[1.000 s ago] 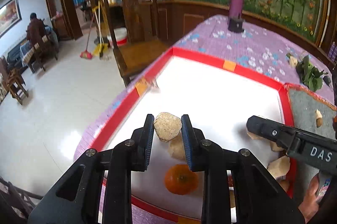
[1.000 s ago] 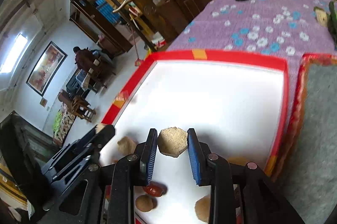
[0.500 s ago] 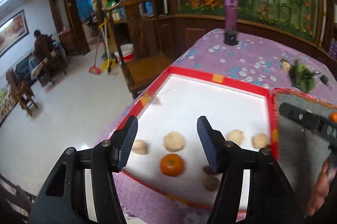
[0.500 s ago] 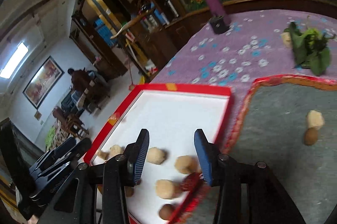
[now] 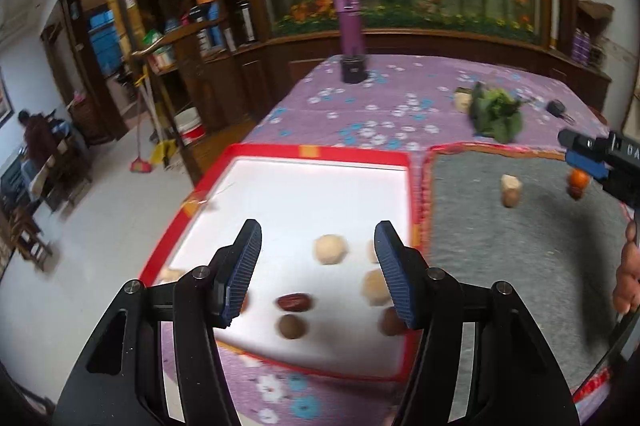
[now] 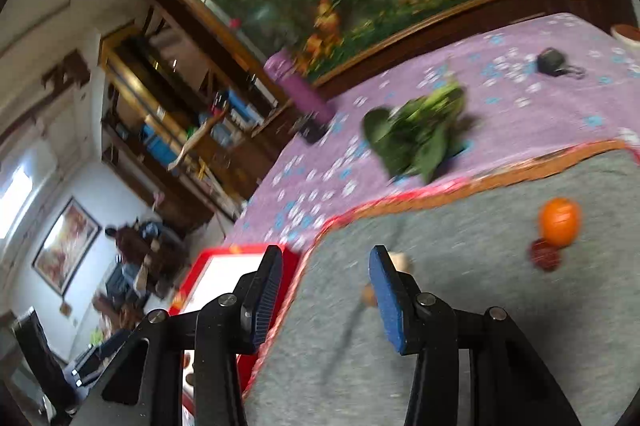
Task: Organize fruits
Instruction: 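Move both open grippers back over the fruits on the felt, then grasp a mandarin orange with the right gripper while the left gripper grasps a dark red date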
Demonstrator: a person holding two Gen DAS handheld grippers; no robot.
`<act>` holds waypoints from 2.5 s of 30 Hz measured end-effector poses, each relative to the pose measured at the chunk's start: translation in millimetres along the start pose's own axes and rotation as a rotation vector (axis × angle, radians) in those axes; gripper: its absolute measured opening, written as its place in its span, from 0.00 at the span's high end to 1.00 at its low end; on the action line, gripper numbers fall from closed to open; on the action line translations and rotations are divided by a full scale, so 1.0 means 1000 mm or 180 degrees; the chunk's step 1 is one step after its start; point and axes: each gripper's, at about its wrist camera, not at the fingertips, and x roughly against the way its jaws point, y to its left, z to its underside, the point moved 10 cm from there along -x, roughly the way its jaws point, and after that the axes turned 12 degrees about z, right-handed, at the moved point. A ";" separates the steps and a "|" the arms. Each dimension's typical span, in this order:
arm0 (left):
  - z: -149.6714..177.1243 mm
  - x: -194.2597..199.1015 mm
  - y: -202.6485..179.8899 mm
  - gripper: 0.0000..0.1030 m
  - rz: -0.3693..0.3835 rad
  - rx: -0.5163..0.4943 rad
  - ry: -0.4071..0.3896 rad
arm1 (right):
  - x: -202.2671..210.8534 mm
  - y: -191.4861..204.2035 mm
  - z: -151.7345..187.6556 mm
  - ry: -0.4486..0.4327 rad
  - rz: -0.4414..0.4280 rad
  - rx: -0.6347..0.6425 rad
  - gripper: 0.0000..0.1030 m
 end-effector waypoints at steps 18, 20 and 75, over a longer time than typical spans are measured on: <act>-0.002 -0.047 -0.090 0.43 0.0549 -0.0396 0.0262 | 0.080 -0.147 -0.026 -0.0103 0.0326 -0.0710 0.57; 0.000 -0.052 -0.096 0.43 0.0581 -0.0405 0.0292 | 0.072 -0.149 -0.022 0.0020 0.0371 -0.0696 0.57; -0.015 -0.170 -0.330 0.75 0.1449 -0.0499 0.0845 | 0.015 -0.200 -0.046 0.0319 0.0628 -0.1072 0.67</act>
